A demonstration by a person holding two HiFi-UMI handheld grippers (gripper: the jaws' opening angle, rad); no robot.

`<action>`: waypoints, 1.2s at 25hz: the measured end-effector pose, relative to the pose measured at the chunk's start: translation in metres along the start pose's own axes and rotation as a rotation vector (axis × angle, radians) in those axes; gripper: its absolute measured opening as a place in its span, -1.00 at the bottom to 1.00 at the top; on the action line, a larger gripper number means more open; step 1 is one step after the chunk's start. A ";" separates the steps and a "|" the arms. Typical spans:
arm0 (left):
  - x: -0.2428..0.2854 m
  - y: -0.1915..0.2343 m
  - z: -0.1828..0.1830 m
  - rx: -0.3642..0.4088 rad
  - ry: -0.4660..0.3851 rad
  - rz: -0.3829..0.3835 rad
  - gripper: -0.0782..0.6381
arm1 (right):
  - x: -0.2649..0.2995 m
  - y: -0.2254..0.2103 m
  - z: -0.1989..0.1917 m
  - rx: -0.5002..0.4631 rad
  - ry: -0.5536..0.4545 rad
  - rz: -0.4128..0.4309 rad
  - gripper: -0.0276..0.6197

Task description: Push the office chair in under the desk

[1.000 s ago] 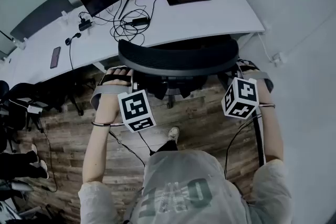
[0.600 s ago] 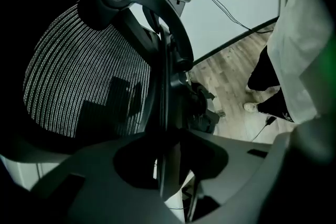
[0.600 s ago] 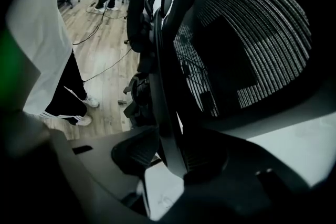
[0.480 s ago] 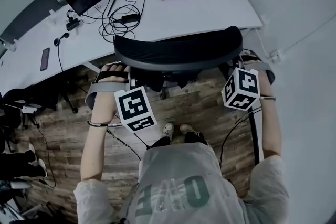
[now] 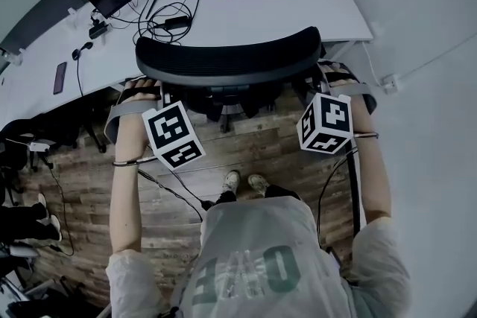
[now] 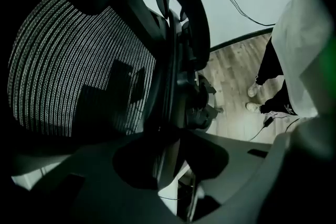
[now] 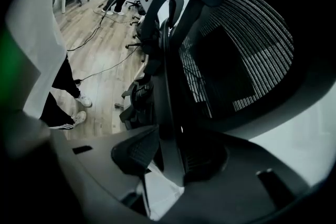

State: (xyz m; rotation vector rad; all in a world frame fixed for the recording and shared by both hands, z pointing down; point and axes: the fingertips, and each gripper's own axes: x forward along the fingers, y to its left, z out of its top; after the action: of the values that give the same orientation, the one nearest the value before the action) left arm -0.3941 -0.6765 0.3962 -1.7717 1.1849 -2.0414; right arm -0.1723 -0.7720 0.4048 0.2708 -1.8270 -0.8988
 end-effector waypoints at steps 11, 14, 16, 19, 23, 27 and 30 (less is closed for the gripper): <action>0.023 0.024 0.013 -0.018 0.015 0.013 -0.39 | 0.026 -0.027 -0.014 -0.002 -0.008 -0.008 -0.47; 0.020 0.024 0.013 -0.017 0.011 0.013 -0.39 | 0.023 -0.028 -0.014 -0.003 -0.007 -0.011 -0.47; 0.021 0.026 0.016 -0.018 0.004 0.019 -0.39 | 0.026 -0.032 -0.016 -0.005 -0.008 -0.011 -0.46; 0.025 0.029 0.020 -0.023 -0.002 0.023 -0.39 | 0.031 -0.038 -0.021 -0.005 -0.003 -0.011 -0.46; 0.028 0.033 0.024 -0.016 0.003 0.020 -0.39 | 0.035 -0.043 -0.024 -0.003 -0.001 -0.015 -0.46; 0.032 0.036 0.025 -0.024 -0.010 0.040 -0.38 | 0.038 -0.045 -0.026 -0.005 -0.008 -0.022 -0.45; 0.037 0.042 0.025 -0.031 -0.006 0.043 -0.38 | 0.043 -0.050 -0.027 -0.006 -0.009 -0.024 -0.45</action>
State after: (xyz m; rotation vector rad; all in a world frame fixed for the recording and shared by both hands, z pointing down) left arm -0.3958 -0.7381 0.3950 -1.7500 1.2486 -2.0030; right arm -0.1786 -0.8427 0.4052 0.2861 -1.8326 -0.9235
